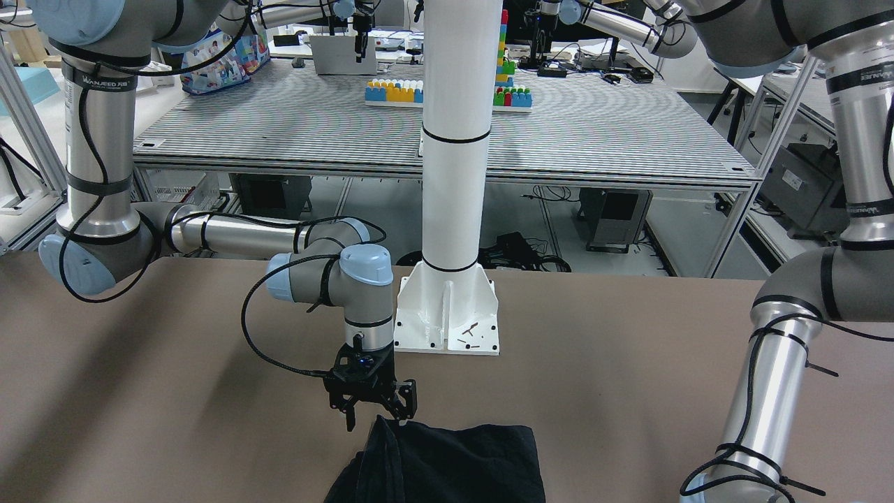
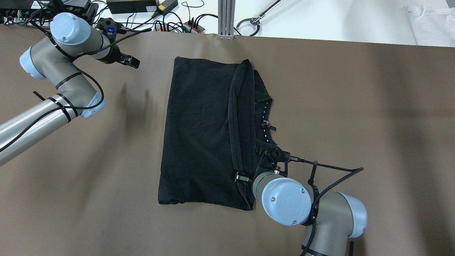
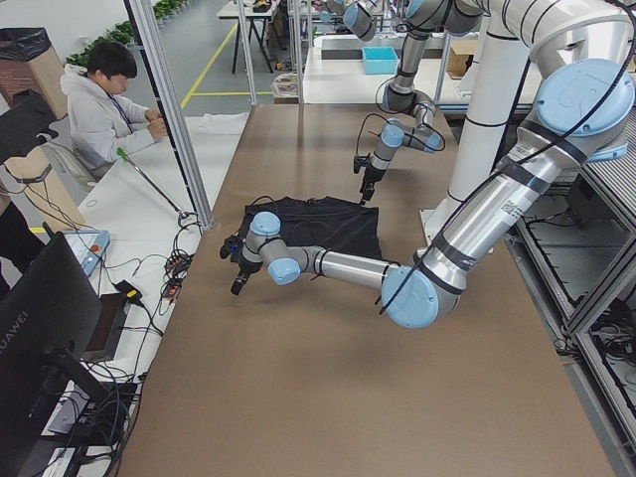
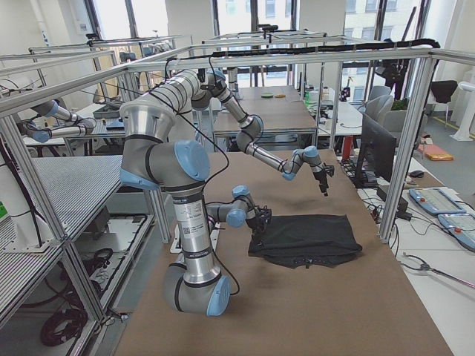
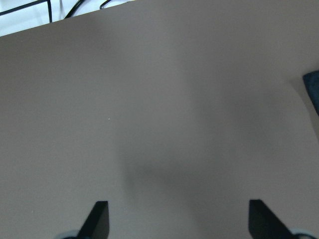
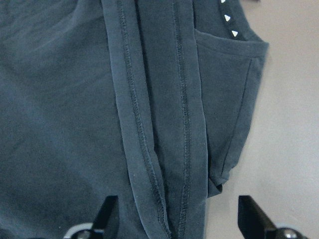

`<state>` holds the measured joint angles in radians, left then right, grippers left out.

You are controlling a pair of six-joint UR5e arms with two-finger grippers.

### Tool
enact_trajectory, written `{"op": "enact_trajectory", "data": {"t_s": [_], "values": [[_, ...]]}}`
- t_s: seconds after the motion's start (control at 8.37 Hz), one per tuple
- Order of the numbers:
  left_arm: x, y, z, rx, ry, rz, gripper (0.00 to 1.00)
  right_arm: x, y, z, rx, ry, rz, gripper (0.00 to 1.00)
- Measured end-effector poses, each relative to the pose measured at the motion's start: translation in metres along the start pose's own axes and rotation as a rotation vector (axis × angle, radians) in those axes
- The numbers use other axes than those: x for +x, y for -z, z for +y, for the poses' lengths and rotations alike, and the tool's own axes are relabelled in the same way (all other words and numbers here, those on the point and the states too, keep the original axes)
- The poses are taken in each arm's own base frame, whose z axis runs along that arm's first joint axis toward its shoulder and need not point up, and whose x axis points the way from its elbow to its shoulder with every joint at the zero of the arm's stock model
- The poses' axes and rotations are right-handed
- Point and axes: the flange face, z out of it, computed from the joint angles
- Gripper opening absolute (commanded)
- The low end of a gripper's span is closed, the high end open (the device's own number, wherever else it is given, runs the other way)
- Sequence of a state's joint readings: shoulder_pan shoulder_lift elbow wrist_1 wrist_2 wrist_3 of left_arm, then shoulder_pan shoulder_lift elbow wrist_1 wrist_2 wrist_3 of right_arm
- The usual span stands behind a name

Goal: Fold clothes

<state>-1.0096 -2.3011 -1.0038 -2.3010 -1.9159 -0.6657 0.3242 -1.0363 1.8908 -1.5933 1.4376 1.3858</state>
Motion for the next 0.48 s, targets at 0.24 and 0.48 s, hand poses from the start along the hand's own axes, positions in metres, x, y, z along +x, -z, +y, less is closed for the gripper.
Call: {"op": "enact_trajectory", "data": {"t_s": [0.24, 0.48], "values": [[0.000, 0.000, 0.000, 0.000, 0.000, 0.000, 1.00, -0.012, -0.015, 0.001, 0.005, 0.189, 0.028, 0.75], [0.000, 0.000, 0.000, 0.000, 0.000, 0.000, 1.00, -0.036, -0.037, 0.002, -0.003, 0.311, 0.061, 0.59]]}}
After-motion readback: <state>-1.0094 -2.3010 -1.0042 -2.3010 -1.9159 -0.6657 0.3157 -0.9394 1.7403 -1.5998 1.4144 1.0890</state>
